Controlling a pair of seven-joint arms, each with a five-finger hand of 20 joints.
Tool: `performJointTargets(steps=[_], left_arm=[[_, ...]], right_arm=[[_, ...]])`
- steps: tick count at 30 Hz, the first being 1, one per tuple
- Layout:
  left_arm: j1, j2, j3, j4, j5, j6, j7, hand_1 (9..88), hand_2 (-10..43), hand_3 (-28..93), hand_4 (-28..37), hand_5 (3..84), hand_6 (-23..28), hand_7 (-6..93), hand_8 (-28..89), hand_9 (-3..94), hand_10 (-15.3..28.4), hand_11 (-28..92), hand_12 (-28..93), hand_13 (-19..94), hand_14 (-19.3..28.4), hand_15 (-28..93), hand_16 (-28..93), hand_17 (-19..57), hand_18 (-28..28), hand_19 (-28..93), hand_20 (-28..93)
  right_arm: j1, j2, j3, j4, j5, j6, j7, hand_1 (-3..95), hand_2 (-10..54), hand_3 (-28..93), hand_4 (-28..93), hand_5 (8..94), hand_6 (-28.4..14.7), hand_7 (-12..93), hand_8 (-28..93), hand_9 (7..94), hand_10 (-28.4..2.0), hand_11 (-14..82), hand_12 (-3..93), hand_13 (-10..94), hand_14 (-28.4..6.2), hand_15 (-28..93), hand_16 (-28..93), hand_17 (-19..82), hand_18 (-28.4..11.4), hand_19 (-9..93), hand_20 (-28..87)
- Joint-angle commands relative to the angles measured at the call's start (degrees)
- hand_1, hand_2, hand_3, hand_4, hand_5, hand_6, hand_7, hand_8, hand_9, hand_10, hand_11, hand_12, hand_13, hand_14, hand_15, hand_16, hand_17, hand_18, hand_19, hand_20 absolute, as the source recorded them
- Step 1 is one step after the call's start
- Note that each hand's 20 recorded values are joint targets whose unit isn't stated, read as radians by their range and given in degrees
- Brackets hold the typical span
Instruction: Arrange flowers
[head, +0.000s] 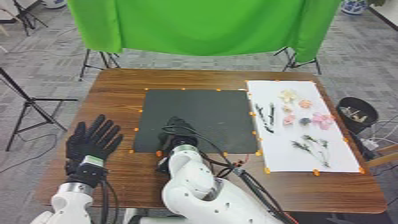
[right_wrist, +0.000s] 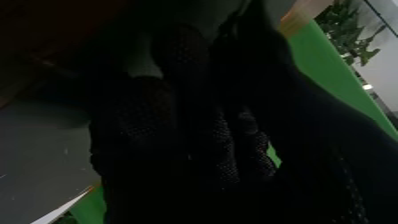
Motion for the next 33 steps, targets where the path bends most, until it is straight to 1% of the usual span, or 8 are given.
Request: performJointTargets(steps=[1, 9, 14, 20, 25, 29, 31, 33], left_arm=[[-0.74, 0.06, 0.74, 0.49, -0.14, -0.89, -0.48, 24.5, 15.9, 69, -28.3, 38.6, 9.1, 8.9, -7, 31.0, 15.7, 17, 10, 21, 16.3, 31, -7, -6.1, 13.7, 33, 7], [-0.36, 0.32, 0.19, 0.02, -0.91, 0.19, 1.45, 24.5, 15.7, 69, -28.3, 38.5, 9.2, 9.0, -7, 30.6, 15.8, 17, 10, 20, 16.4, 31, -7, -6.0, 13.7, 33, 7], [1.38, -0.50, -1.15, -0.94, -0.96, 0.14, 2.50, 24.5, 15.7, 69, -28.3, 38.5, 9.2, 9.2, -7, 30.6, 15.9, 17, 11, 20, 16.4, 32, -7, -6.0, 13.7, 33, 8], [5.05, -0.97, -4.38, -2.86, -1.02, -0.09, 5.24, 24.3, 15.8, 69, -28.3, 38.5, 9.3, 9.3, -7, 30.5, 15.9, 17, 11, 20, 16.4, 32, -7, -5.9, 13.7, 33, 8], [6.97, -0.81, -6.51, -4.19, -0.74, -0.99, 6.42, 24.1, 15.8, 69, -28.3, 38.5, 9.3, 9.3, -7, 30.5, 15.9, 18, 11, 20, 16.4, 32, -7, -5.9, 13.7, 33, 8], [7.26, -0.71, -7.02, -4.42, -0.91, -1.14, 7.51, 24.0, 15.8, 69, -28.3, 38.4, 9.3, 9.4, -7, 30.5, 15.9, 18, 11, 20, 16.4, 32, -7, -5.7, 13.6, 32, 7], [7.73, -0.54, -7.18, -4.65, -1.08, -1.31, 7.90, 24.0, 15.8, 69, -28.3, 38.4, 9.3, 9.3, -7, 30.6, 15.9, 18, 11, 21, 16.5, 32, -7, -5.7, 13.6, 32, 7], [7.94, -0.57, -7.38, -4.76, -1.08, -1.45, 8.02, 23.9, 15.7, 69, -28.3, 38.4, 9.3, 9.4, -7, 30.6, 15.9, 18, 11, 21, 16.5, 32, -7, -5.7, 13.6, 32, 7]], right_arm=[[-0.46, -0.57, 0.69, -0.02, 0.15, 0.53, 0.40, 47.2, -9.5, 79, -26, 56.3, -6.4, 73, 9, 79.1, -16.2, 31.9, 31.3, 68, -16.6, 72, 28, 30, -28.3, 81, 31], [-0.32, 0.14, 0.38, -0.81, 0.18, 0.31, 0.34, 38.6, -9.5, 84, -28, 55.2, -8.8, 67, 5, 74.4, -19.0, 38.7, 21.0, 67, -17.2, 71, 27, 30, -28.4, 79, 31], [1.52, 3.30, -0.76, -3.53, 2.01, 0.82, 0.85, 35.5, -9.5, 86, -28, 53.5, -10.8, 70, -22, 70.7, -20.4, 39.7, 20.1, 66, -17.7, 72, 26, 30, -28.4, 79, 32], [3.24, 12.25, -0.79, -8.48, -10.52, 5.50, -5.71, 31.4, -9.5, 86, -27, 36.1, -17.9, 76, -28, 47.8, -27.8, 45.6, 19.4, 55, -22.8, 78, 22, 31, -28.4, 83, 38], [-0.30, 20.99, 8.43, -17.58, -13.23, -1.17, -5.18, 28.3, -9.5, 86, -27, 25.8, -20.5, 75, -28, 39.8, -28.4, 46.8, 19.4, 50, -25.4, 79, 21, 30, -28.4, 84, 44], [-5.57, 29.40, 18.01, -22.76, -10.74, -3.30, -3.91, 26.7, -9.5, 86, -28, 26.3, -19.7, 56, -26, 39.0, -28.4, 40.3, 19.5, 46, -26.3, 76, 19, 29, -28.4, 83, 42], [-9.73, 33.16, 24.17, -25.25, -10.49, -6.91, -3.37, 27.8, -9.5, 84, -28, 31.4, -17.9, 36, -16, 40.2, -28.4, 31.7, 18.1, 45, -25.2, 71, 17, 28, -28.4, 82, 39], [-14.82, 36.29, 30.73, -27.65, -8.94, -7.82, -1.99, 28.4, -9.5, 84, -28, 33.0, -17.2, 25, -12, 39.6, -27.9, 25.1, 16.8, 42, -25.1, 67, 15, 27, -28.4, 82, 37]])
